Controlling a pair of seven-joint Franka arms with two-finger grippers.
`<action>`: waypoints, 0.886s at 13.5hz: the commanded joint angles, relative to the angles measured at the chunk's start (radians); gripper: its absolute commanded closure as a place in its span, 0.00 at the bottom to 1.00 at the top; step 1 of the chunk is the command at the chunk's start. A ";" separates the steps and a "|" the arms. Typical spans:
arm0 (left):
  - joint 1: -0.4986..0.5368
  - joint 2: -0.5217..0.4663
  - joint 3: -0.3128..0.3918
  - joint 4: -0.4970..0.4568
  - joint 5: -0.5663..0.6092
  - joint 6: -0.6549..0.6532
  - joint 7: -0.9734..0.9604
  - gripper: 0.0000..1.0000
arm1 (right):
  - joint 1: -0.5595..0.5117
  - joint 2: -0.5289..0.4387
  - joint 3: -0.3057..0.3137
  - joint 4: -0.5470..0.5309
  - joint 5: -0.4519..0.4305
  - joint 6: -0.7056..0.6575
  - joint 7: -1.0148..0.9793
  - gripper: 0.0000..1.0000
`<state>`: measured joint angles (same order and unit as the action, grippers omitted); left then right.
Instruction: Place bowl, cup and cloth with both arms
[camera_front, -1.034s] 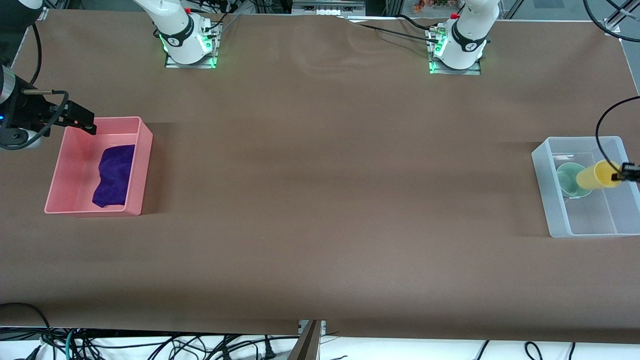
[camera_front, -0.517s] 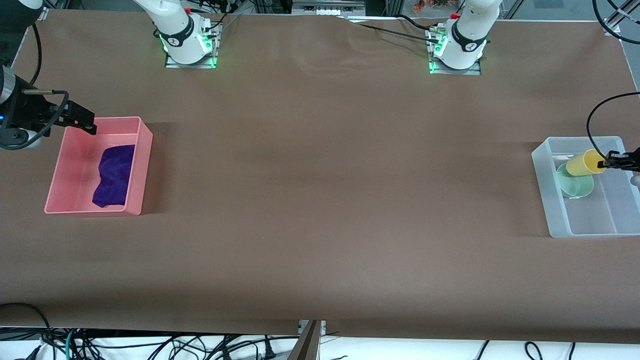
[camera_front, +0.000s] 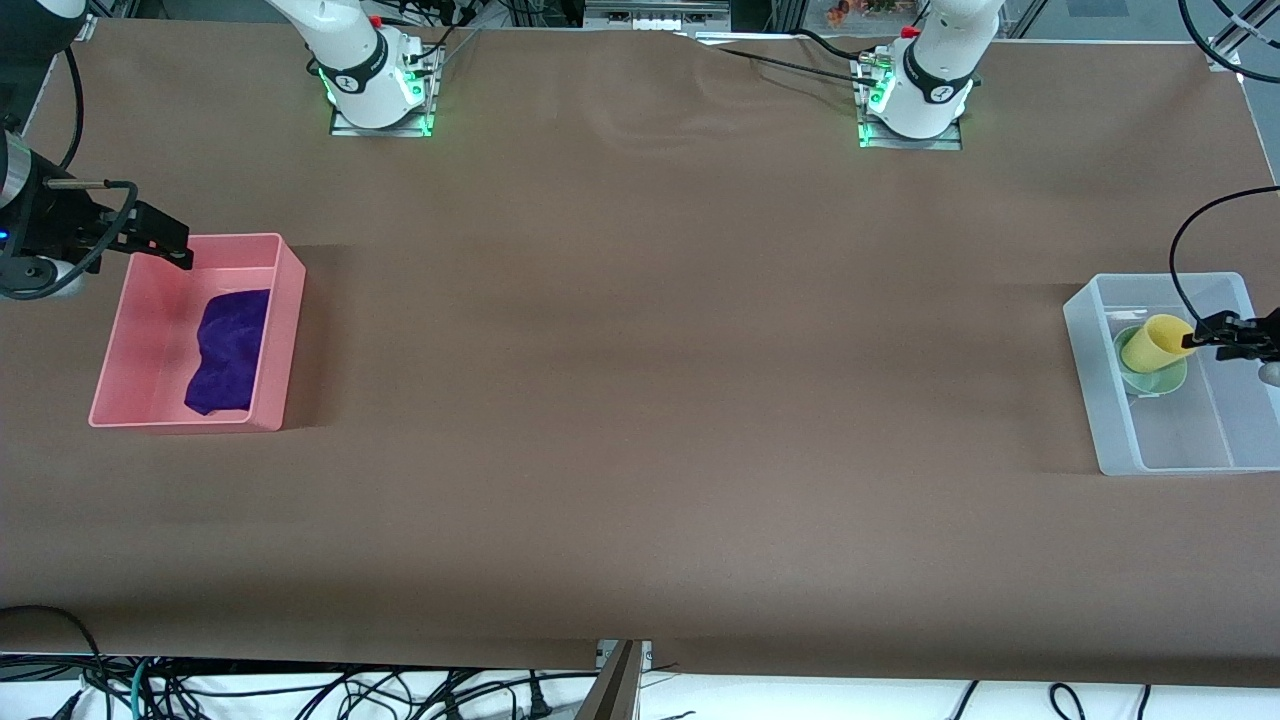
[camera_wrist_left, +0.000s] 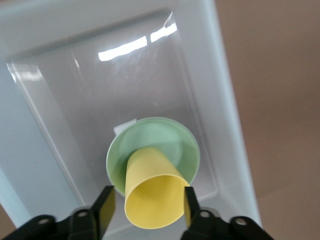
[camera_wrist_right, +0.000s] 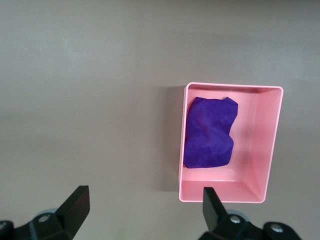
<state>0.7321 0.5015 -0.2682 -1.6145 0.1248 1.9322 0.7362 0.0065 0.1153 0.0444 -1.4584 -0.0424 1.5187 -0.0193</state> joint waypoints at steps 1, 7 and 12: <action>-0.019 -0.109 -0.080 0.011 0.012 -0.089 -0.076 0.00 | -0.002 0.000 0.003 0.010 0.006 -0.012 0.010 0.00; -0.053 -0.133 -0.348 0.218 0.015 -0.435 -0.380 0.00 | -0.002 0.000 0.003 0.010 0.006 -0.012 0.010 0.00; -0.084 -0.349 -0.480 0.193 -0.002 -0.536 -0.455 0.00 | -0.003 -0.002 0.003 0.010 0.006 -0.011 0.010 0.00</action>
<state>0.6652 0.2533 -0.7410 -1.3902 0.1246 1.4182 0.2840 0.0064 0.1153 0.0443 -1.4584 -0.0424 1.5187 -0.0193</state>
